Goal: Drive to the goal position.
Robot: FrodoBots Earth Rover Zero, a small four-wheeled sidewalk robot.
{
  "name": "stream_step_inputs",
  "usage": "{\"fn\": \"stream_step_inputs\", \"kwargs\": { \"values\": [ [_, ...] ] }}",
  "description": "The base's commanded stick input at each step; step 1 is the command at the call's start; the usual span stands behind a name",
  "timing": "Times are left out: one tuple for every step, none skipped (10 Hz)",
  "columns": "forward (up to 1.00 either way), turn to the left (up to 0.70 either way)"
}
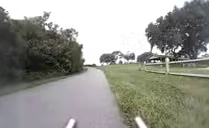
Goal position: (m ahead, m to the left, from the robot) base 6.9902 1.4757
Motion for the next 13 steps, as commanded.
{"fn": "stream_step_inputs", "kwargs": {
  "values": [
    [0.7, 0.08],
    [0.7, 0.13],
    [0.7, 0.14],
    [0.7, 0.14],
    [0.7, 0.14],
    [0.7, 0.12],
    [0.7, 0.05],
    [0.7, 0.0],
    [0.7, 0.0],
    [0.7, 0.0],
    [0.7, 0.0],
    [0.7, 0.0],
    [0.7, 0.0]
  ]
}}
